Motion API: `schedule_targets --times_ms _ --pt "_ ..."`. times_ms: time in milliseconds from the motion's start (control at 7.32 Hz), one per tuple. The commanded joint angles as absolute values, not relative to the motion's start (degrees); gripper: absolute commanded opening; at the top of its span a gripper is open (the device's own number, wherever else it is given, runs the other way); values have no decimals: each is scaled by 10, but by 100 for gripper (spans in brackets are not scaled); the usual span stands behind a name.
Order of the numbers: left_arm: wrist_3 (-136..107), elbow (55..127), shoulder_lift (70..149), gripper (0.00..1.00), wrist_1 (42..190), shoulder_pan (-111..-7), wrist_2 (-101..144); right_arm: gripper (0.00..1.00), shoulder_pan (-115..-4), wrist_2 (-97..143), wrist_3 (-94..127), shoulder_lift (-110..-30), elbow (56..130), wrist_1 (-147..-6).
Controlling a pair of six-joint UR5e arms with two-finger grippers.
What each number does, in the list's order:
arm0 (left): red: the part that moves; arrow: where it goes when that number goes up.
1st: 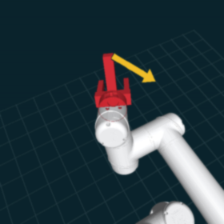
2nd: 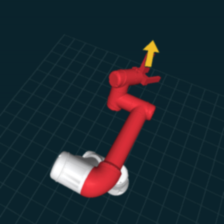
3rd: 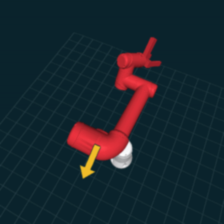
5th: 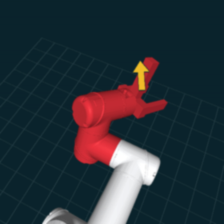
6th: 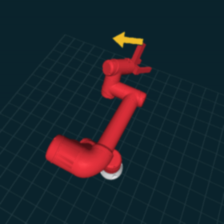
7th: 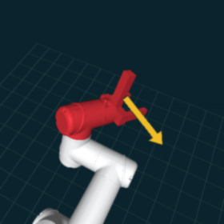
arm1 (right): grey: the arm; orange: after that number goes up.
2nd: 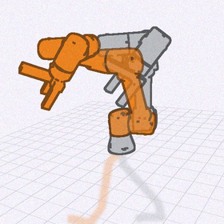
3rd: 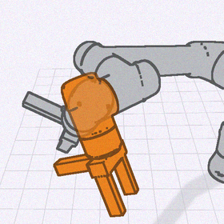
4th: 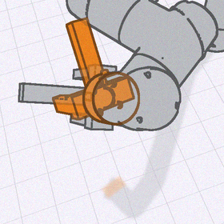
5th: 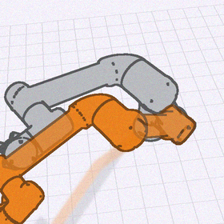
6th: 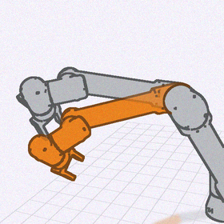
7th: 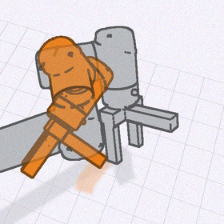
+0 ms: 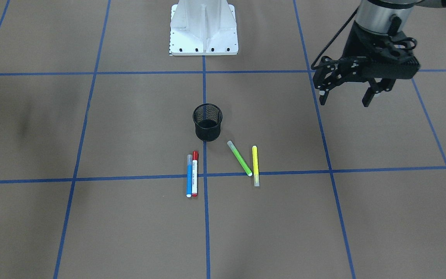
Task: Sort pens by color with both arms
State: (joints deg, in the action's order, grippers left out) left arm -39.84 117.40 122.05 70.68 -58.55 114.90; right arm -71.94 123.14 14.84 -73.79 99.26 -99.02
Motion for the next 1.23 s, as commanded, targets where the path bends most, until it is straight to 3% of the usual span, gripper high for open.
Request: schedule_targets --times_ms 0,819,1092 --pt "-253 1146 1202 99 672 -664 1186 99 -758 1230 63 -740 932 -989" --pt "1 996 1164 99 693 -794 1269 99 -805 1232 -18 -765 892 -987" --pt "59 970 1125 99 737 -825 1303 99 -814 1272 -21 -772 837 -926"
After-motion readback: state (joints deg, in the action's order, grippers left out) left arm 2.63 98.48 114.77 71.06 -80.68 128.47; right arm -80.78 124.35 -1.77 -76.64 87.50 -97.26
